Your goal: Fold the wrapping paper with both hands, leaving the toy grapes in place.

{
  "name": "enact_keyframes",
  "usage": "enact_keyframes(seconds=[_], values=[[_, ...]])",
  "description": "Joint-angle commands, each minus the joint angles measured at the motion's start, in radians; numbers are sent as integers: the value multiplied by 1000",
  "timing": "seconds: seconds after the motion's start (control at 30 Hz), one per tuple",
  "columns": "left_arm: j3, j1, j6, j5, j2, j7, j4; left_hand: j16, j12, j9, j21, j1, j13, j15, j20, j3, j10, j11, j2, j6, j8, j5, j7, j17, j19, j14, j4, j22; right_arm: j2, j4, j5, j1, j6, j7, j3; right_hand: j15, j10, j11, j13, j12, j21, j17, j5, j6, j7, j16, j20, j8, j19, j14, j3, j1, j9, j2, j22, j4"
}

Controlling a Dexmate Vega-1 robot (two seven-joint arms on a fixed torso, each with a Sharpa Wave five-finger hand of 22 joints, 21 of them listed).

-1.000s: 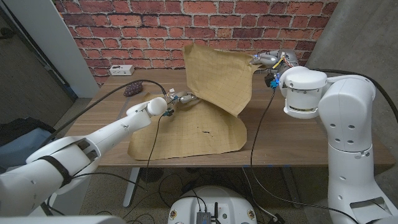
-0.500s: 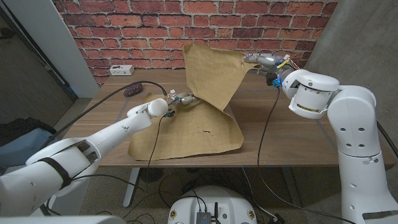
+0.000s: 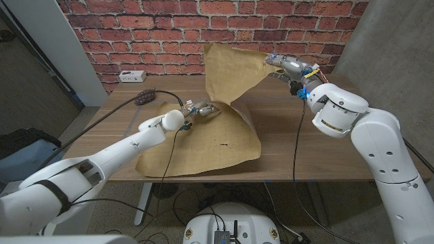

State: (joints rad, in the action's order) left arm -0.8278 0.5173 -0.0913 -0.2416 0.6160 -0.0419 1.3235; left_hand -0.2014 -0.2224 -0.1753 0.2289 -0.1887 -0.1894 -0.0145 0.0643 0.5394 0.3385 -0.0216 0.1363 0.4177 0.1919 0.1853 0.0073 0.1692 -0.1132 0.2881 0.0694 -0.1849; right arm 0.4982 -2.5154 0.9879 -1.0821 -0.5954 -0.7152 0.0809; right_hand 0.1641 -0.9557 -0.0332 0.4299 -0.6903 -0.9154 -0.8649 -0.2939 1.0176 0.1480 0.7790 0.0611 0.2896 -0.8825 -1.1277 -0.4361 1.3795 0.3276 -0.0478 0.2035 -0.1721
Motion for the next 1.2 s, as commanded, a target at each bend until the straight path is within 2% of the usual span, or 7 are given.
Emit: enact_keyframes(seconds=[0.03,0.17,0.43,0.5,0.67,0.93,1.2], values=[[61,136,-267,-189,42,294,306,1,6,-4,8,-16,3,1,99,16,4,-18,3,-5,-4,0,-21,-1,-125,31,6,-3,94,-22,-80,-46,135,-70,38,48,-61,-64,71,-16,-9,-10,0,1,-1,-5,1,-1,7,-58,-2,16,5,-20,0,4],[60,169,-352,-266,39,365,363,3,8,-4,13,-22,3,1,103,19,5,-25,-4,-13,-7,-2,-34,-1,-140,39,13,-3,112,-34,-119,-50,139,-107,54,48,-61,-66,71,-17,-13,-17,1,2,0,-6,1,-1,12,-59,-2,16,6,-20,-1,4],[96,216,-285,-244,108,336,456,7,4,-4,40,-42,3,-32,113,31,42,-32,-16,26,6,-7,-29,-1,-232,79,33,-4,120,-68,-194,-35,102,-202,102,47,-62,-66,74,-19,-22,-30,2,7,2,-8,0,-4,14,-60,-3,17,6,-18,-4,2],[111,225,-250,-213,138,290,484,3,-9,-5,49,-47,2,-40,107,39,96,-28,-19,86,19,-9,-26,0,-270,121,38,-4,118,-76,-218,-26,86,-226,120,46,-66,-65,74,-20,-25,-32,3,7,1,-9,-2,-5,16,-62,-3,17,7,-17,-4,2],[126,238,-249,-196,209,154,570,-23,-47,-7,94,-47,-2,-61,71,61,314,-26,-31,327,54,-11,-2,2,-433,360,49,-7,101,-77,-248,-30,104,-223,145,47,-65,-65,74,-20,-31,-38,3,9,1,-13,-2,-6,18,-65,-4,17,8,-15,-6,2],[156,270,-293,-192,259,58,643,-7,-50,-7,103,-131,-4,-76,64,133,403,-26,-6,425,54,7,3,-2,-473,432,103,-8,75,-55,-308,-38,173,-174,195,46,-63,-63,68,-15,-45,-33,5,9,-3,-26,3,-12,17,-70,-4,14,8,-16,-8,5],[209,320,-281,-129,323,-10,721,-36,-73,-10,118,-202,-10,-81,30,172,577,-8,-10,631,74,26,48,8,-511,612,109,-14,38,-34,-413,-45,221,-189,250,44,-61,-59,55,-8,-61,-16,9,5,-3,-49,9,-20,17,-74,-3,12,7,-21,-10,6]])
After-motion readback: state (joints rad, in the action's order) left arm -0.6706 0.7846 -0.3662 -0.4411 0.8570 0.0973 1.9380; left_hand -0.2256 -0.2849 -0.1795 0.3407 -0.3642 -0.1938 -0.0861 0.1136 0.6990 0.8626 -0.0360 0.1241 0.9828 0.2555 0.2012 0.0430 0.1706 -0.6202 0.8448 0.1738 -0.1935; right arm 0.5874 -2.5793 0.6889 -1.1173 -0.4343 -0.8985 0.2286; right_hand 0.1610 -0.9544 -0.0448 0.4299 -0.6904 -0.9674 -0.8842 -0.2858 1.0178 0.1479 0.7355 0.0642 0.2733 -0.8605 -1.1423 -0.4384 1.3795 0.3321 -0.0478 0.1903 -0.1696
